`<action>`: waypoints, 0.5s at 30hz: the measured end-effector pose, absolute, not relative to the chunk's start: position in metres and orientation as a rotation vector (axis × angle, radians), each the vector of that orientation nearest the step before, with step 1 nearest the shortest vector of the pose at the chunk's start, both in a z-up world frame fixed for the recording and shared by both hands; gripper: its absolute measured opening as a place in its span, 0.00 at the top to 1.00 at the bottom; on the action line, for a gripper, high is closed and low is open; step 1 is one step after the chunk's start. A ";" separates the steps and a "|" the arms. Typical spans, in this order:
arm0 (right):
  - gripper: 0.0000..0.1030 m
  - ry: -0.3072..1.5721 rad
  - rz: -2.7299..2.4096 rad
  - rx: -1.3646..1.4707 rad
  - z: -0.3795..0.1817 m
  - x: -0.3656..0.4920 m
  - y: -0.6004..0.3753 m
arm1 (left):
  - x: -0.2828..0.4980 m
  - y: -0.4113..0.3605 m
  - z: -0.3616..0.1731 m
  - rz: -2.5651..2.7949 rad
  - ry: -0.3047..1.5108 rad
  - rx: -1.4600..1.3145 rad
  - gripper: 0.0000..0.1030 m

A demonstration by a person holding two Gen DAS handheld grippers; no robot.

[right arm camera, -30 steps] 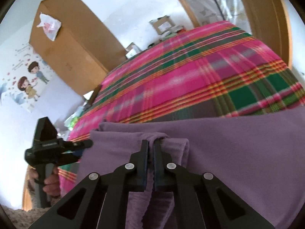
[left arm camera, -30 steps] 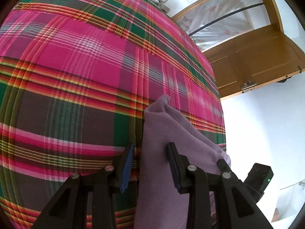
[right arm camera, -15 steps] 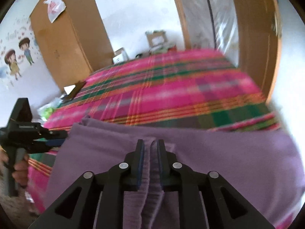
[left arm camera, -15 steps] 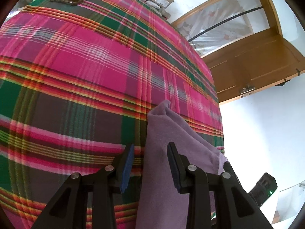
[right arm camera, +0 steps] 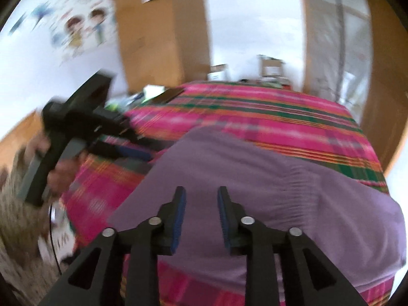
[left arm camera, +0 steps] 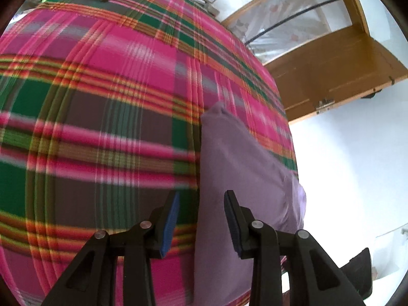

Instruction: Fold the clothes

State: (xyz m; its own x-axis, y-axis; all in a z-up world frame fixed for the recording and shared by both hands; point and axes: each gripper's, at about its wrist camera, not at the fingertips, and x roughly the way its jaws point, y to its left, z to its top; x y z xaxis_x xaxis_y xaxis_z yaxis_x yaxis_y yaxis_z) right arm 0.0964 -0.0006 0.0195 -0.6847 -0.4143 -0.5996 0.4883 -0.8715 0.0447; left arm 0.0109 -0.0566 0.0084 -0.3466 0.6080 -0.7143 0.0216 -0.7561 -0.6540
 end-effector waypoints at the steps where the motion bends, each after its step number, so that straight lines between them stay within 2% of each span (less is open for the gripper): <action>1: 0.59 0.190 -2.490 0.838 0.017 0.101 -0.007 | 0.015 -0.056 0.007 2.141 -0.818 -1.519 0.64; 8: 0.59 0.216 -2.392 0.864 0.000 0.115 -0.033 | 0.037 -0.056 0.000 2.109 -0.845 -1.516 0.64; 10: 0.54 0.236 -2.382 0.873 -0.006 0.116 -0.039 | 0.040 -0.056 -0.002 2.092 -0.865 -1.517 0.64; 11: 0.46 0.245 -2.375 0.876 -0.008 0.117 -0.041 | 0.042 -0.056 -0.004 2.078 -0.877 -1.519 0.64; 12: 0.43 0.252 -2.363 0.871 -0.011 0.118 -0.043 | 0.043 -0.055 -0.005 2.055 -0.890 -1.524 0.64; 15: 0.42 0.308 -2.360 0.852 -0.018 0.122 -0.050 | 0.047 -0.051 -0.011 1.973 -0.923 -1.538 0.64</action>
State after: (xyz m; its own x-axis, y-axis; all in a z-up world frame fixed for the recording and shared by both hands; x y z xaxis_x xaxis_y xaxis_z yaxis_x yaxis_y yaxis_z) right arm 0.1223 -0.0505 -0.0182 -0.6113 -0.4630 -0.6418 0.6122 -0.7906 -0.0129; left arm 0.0471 -0.0508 -0.0106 -0.2607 0.7157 -0.6480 0.0388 -0.6629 -0.7477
